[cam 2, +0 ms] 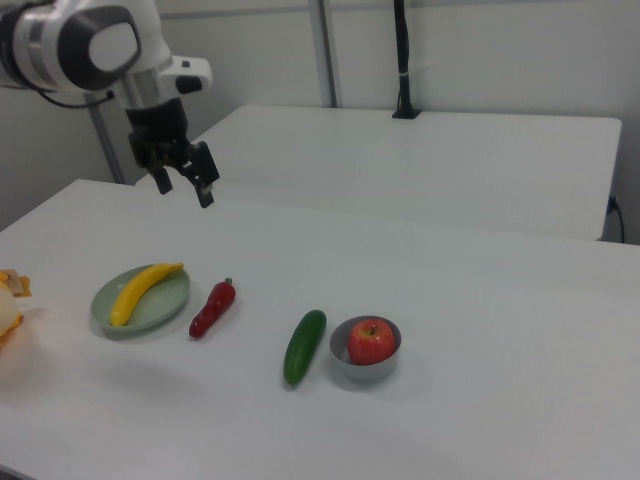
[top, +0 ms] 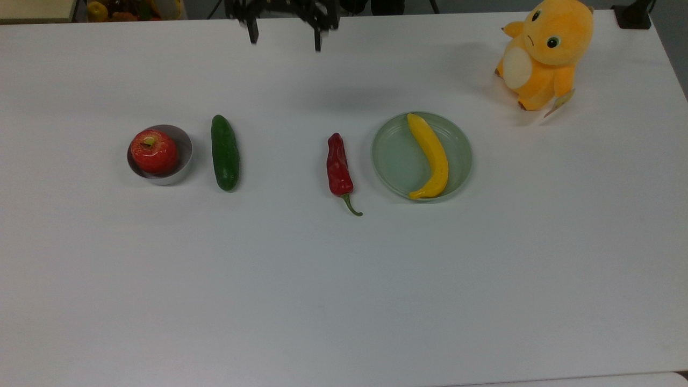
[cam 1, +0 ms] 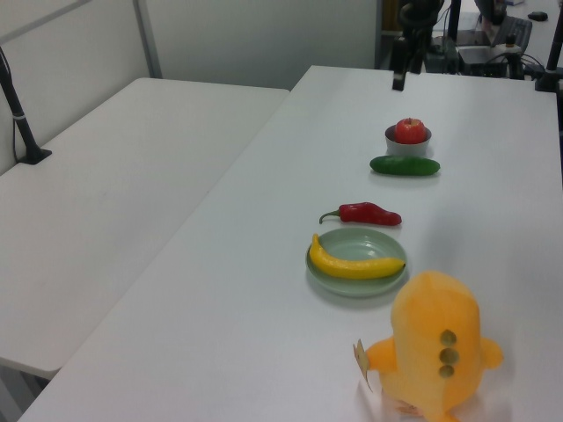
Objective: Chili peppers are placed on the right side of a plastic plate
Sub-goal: 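Open the gripper, release the chili pepper, and raise the gripper away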
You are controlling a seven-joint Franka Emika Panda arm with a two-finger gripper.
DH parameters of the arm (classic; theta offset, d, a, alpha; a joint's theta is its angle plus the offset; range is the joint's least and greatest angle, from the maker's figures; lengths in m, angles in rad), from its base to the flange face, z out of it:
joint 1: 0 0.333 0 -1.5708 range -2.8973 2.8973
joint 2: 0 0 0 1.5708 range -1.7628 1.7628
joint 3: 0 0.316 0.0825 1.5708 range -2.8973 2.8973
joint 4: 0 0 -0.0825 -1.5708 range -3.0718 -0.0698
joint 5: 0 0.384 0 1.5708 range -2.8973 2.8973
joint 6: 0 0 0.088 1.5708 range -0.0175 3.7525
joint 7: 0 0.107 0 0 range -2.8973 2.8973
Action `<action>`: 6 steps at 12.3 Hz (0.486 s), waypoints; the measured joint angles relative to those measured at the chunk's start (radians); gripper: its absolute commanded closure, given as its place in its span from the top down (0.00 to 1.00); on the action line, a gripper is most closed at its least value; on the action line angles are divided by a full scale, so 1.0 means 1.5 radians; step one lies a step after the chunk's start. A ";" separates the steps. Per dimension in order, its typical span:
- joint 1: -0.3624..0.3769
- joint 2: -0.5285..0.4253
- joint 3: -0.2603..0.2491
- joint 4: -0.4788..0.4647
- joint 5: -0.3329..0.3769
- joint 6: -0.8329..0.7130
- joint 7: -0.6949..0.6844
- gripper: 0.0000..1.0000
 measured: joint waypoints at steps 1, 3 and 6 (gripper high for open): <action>0.003 -0.013 -0.005 0.001 0.004 -0.017 0.000 1.00; 0.003 -0.043 -0.009 0.001 0.021 -0.054 0.000 1.00; 0.003 -0.050 -0.010 0.000 0.027 -0.058 -0.014 1.00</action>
